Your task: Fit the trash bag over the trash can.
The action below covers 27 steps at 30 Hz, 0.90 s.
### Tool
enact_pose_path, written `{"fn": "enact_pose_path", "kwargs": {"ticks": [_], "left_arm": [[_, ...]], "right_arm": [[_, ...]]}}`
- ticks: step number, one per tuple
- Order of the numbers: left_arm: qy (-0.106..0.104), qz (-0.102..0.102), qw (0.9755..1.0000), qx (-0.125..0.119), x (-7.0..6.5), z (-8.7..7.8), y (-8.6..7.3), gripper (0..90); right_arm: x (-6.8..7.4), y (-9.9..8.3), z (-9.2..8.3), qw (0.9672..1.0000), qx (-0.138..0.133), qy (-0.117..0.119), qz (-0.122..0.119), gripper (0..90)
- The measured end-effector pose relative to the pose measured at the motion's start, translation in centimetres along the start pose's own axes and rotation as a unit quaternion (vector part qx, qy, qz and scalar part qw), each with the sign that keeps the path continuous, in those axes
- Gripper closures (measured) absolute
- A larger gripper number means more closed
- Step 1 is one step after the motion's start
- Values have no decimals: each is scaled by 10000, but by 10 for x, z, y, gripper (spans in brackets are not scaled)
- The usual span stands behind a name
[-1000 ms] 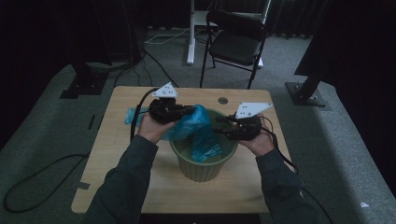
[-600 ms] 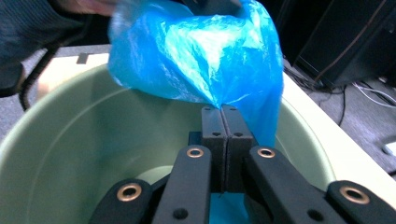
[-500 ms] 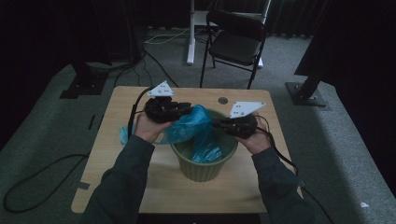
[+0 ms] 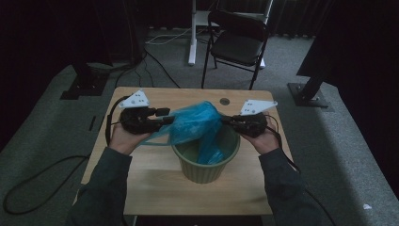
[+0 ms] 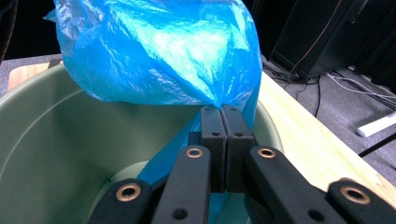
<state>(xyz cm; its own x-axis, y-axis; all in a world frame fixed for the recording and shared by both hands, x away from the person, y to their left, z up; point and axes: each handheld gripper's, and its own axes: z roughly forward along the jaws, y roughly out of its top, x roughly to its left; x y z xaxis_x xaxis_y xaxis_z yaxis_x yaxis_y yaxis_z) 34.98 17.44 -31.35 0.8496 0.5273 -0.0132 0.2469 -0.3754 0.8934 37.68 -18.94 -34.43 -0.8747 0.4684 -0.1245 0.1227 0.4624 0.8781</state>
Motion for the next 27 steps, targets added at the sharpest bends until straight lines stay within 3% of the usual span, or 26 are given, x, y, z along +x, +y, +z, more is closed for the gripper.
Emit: {"fn": "enact_pose_path", "kwargs": {"ticks": [5, 9, 11, 14, 18, 20, 23, 27], "left_arm": [[155, 65, 9996, 245, -2, 2, -10, 436], [185, 141, 9991, 362, -6, 9, -14, 407], [337, 117, 9981, 503, -5, 14, -15, 483], [339, 68, 9975, 610, -3, 20, -15, 667], [433, -96, 9977, 517, 1, 25, -12, 868], [472, -151, 9977, 457, 2, 26, -10, 892], [499, -154, 9979, 388, 0, 30, -6, 894], [423, -121, 9986, 288, -3, 35, -1, 894]], "right_arm": [[-2, -1, -1, 10000, -25, -12, 50, 890], [-2, -1, -1, 10000, -30, -25, 75, 890], [-2, -1, -2, 10000, -34, -15, 67, 891], [-2, -2, -3, 10000, -48, 13, 57, 892], [-2, -4, -5, 9999, -37, 77, 57, 876], [-3, -5, -5, 9997, -32, 239, 107, 774], [-4, -5, -7, 9994, -70, 304, 126, 637], [-5, -4, -13, 9988, -213, 396, 184, 572]]}}
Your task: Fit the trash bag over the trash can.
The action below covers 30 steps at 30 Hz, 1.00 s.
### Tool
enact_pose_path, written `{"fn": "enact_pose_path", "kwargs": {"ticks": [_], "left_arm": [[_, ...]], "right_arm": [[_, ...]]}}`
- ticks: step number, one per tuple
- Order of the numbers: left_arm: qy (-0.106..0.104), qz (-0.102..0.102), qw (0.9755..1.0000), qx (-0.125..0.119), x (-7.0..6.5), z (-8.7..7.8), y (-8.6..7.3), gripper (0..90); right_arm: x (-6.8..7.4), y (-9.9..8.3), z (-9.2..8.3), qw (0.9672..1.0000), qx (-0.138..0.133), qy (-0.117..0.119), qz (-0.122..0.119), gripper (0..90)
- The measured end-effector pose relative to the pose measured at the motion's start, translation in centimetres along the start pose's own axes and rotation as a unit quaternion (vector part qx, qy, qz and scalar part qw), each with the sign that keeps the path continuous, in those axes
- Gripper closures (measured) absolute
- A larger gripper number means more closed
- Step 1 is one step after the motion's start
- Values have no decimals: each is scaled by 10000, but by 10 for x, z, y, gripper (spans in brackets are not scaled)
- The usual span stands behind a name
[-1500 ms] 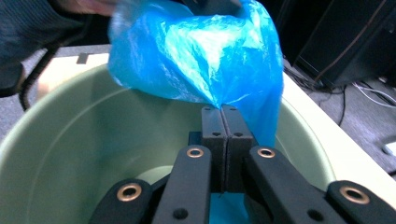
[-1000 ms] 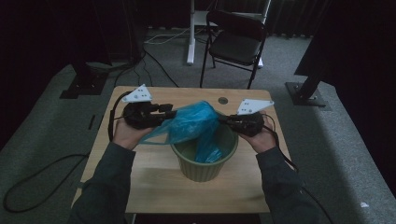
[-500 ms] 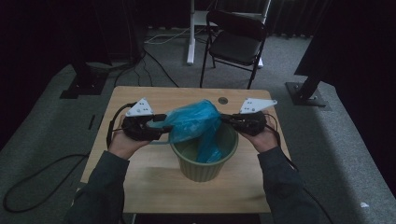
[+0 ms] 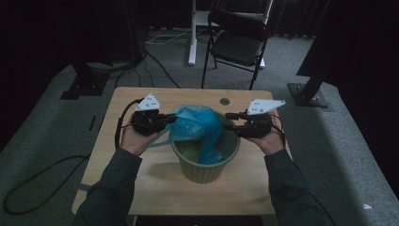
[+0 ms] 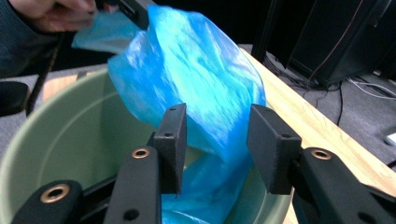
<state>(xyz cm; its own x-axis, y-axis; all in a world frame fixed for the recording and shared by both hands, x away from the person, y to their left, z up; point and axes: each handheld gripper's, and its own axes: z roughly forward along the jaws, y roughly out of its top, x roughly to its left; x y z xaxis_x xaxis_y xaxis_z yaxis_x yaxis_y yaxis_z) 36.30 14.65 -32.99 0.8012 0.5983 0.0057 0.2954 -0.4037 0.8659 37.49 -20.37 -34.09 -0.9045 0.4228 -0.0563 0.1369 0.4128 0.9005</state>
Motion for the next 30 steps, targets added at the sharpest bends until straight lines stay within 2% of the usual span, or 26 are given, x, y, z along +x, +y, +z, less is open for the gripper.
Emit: {"fn": "enact_pose_path", "kwargs": {"ticks": [4, 10, 16, 19, 23, 25, 28, 30], "left_arm": [[-58, 76, 9999, -41, -6, 5, 6, 894], [-178, 170, 9997, -94, -14, 12, 15, 895], [-330, 270, 9990, -113, -23, 19, 22, 895], [-363, 353, 9987, -91, -27, 22, 25, 894], [-269, 440, 9986, -61, -29, 22, 26, 881], [-113, 480, 9988, -19, -27, 19, 24, 827], [32, 428, 9991, -73, -21, 13, 20, 750], [-12, 335, 9992, -232, -15, 5, 16, 717]], "right_arm": [[2, 5, 0, 10000, -58, 68, -6, 566], [8, 11, 11, 9997, -10, 225, -111, 618], [14, 21, 21, 9994, -52, 262, -230, 582], [18, 25, 26, 9989, 17, 304, -354, 582], [21, 27, 31, 9981, 259, 133, -538, 850], [19, 26, 30, 9981, 292, 54, -542, 889], [18, 24, 27, 9982, 296, -58, -511, 894], [17, 25, 25, 9982, 285, -67, -515, 893]]}}
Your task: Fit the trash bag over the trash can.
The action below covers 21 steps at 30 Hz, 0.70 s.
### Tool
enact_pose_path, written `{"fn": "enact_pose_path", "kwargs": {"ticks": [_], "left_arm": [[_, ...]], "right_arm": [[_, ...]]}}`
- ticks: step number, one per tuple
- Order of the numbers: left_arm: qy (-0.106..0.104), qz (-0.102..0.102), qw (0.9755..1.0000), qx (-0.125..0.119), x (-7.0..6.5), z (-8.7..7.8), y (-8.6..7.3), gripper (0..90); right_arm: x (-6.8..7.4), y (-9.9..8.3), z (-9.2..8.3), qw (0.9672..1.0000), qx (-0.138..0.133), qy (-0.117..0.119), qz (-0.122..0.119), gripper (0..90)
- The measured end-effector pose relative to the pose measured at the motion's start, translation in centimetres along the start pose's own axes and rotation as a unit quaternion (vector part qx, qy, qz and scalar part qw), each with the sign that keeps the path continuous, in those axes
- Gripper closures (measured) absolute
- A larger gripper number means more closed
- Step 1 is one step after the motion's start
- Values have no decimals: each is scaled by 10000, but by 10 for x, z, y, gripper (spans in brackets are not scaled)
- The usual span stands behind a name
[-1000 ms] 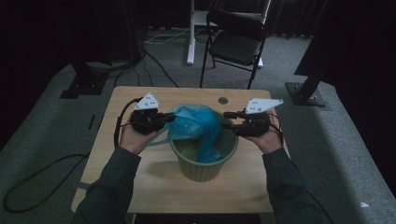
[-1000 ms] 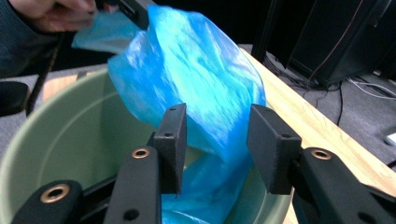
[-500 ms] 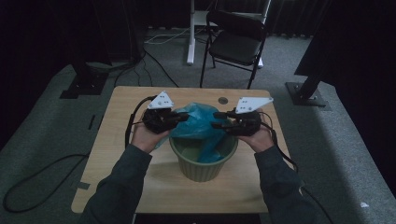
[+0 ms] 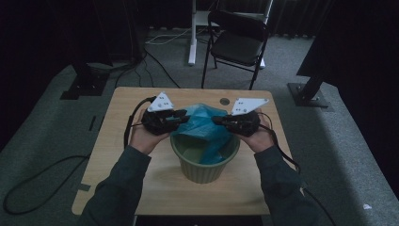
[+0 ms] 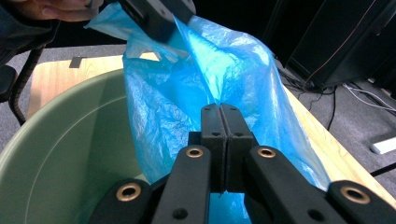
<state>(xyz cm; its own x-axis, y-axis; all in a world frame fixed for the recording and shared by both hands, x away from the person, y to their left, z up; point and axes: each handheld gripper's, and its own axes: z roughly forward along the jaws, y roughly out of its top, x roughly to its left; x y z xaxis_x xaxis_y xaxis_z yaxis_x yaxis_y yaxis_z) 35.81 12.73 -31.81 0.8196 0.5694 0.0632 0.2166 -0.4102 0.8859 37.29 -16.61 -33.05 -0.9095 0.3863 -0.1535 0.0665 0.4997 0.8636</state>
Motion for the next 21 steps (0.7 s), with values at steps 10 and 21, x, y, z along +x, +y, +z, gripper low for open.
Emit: {"fn": "enact_pose_path", "kwargs": {"ticks": [10, 21], "left_arm": [[531, -553, 9967, -268, 35, -44, -23, 682], [777, -769, 9939, -108, 48, -57, -49, 680]], "right_arm": [[-4, -3, -9, 9999, -84, -86, 94, 893], [-5, -5, -8, 9998, -84, -109, 116, 892]]}}
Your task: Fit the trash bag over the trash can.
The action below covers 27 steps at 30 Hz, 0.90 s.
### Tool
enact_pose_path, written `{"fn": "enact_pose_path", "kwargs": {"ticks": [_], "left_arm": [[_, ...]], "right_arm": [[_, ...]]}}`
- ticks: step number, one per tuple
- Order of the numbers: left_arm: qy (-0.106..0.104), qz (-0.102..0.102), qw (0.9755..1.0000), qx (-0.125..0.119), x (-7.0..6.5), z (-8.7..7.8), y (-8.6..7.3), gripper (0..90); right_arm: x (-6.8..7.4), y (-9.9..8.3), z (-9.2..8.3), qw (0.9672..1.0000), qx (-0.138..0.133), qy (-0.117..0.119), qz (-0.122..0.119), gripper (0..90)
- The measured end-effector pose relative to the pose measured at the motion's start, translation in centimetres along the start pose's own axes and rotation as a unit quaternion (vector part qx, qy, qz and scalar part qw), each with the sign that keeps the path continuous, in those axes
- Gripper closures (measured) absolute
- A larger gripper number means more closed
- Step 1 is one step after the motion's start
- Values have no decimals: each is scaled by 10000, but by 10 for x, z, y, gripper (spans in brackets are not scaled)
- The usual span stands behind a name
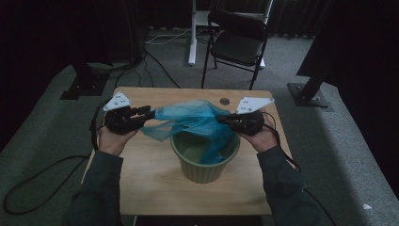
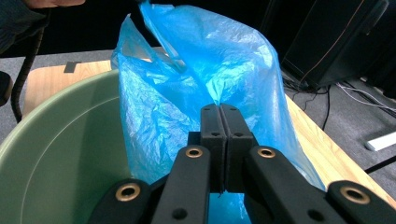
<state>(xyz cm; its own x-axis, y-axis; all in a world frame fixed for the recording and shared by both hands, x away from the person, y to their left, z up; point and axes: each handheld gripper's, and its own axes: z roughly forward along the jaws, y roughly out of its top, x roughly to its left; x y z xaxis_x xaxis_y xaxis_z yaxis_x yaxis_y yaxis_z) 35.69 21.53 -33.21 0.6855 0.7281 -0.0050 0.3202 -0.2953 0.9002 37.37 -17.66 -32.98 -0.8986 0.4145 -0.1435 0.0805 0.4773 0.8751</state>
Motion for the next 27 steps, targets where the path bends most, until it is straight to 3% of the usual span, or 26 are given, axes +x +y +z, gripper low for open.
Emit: {"fn": "enact_pose_path", "kwargs": {"ticks": [7, 15, 21, 27], "left_arm": [[105, -51, 9998, 165, 6, -5, -12, 680], [21, -103, 9994, 322, 8, -1, -23, 652], [-268, 45, 9988, 419, -3, 11, -22, 618], [-621, 255, 9966, 479, -17, 24, -15, 584]], "right_arm": [[-2, -1, -2, 9999, -26, -83, 65, 892], [-3, -2, -1, 9999, -22, -106, 88, 890], [-1, -2, 1, 9999, -23, -78, 84, 889], [-1, -2, 1, 9999, -38, -66, 77, 887]]}}
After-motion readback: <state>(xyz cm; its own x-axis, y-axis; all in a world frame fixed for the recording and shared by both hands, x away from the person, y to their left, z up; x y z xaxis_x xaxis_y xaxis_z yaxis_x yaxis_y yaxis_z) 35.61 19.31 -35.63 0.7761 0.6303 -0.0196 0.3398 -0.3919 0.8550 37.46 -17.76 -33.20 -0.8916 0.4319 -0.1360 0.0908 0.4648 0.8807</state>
